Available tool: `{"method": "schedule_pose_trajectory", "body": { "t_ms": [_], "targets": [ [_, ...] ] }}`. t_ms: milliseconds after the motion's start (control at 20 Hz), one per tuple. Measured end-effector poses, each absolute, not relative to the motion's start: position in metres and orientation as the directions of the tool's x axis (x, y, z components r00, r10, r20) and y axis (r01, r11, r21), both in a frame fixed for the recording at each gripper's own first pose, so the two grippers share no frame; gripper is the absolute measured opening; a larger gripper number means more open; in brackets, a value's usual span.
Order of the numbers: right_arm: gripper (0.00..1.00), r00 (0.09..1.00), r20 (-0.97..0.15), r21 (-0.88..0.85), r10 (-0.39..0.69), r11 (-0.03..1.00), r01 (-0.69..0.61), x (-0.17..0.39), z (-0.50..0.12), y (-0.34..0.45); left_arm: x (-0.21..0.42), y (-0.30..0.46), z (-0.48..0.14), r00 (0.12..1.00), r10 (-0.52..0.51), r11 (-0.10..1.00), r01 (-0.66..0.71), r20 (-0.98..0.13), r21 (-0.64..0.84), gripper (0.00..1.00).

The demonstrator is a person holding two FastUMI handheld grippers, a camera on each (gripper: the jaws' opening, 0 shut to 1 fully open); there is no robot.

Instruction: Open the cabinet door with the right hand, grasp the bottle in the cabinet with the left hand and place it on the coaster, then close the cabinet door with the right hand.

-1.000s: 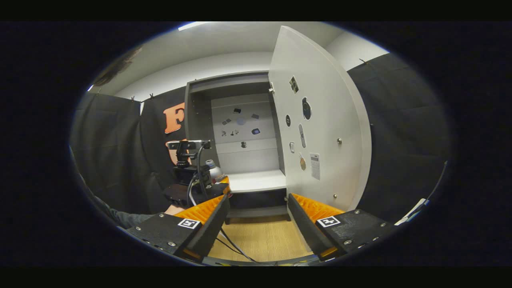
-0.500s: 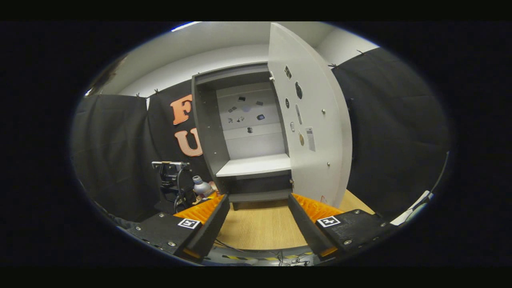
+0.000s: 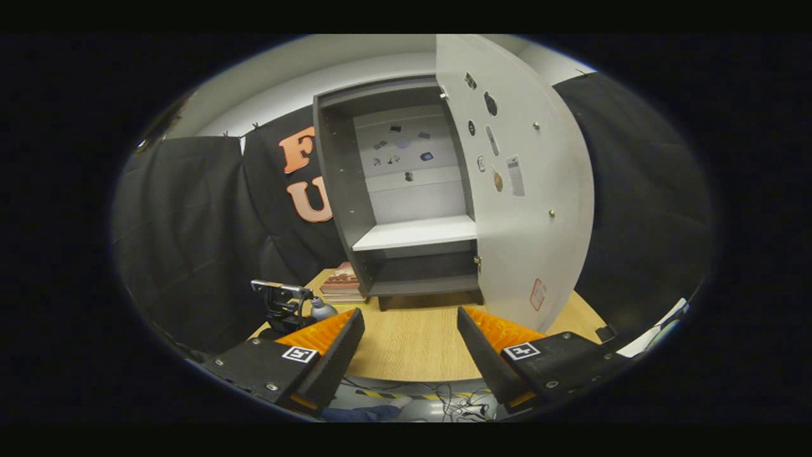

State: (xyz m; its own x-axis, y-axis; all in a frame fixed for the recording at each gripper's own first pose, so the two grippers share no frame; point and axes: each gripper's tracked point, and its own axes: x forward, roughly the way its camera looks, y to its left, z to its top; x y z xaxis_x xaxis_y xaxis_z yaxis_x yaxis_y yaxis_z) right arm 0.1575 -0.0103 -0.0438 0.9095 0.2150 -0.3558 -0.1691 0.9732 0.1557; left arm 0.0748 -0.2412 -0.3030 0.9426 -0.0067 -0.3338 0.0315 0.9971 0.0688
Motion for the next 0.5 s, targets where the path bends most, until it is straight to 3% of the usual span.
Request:
{"method": "schedule_pose_trajectory", "body": {
  "t_ms": [500],
  "targets": [
    [0.91, 0.883, -0.408, 0.148, 0.233, 0.971, -0.188, 0.153, -0.059, -0.004, 0.059, -0.228, -0.349, 0.910, 0.031, 0.999, -0.015, -0.413, 0.043, 0.86]
  ]
}}
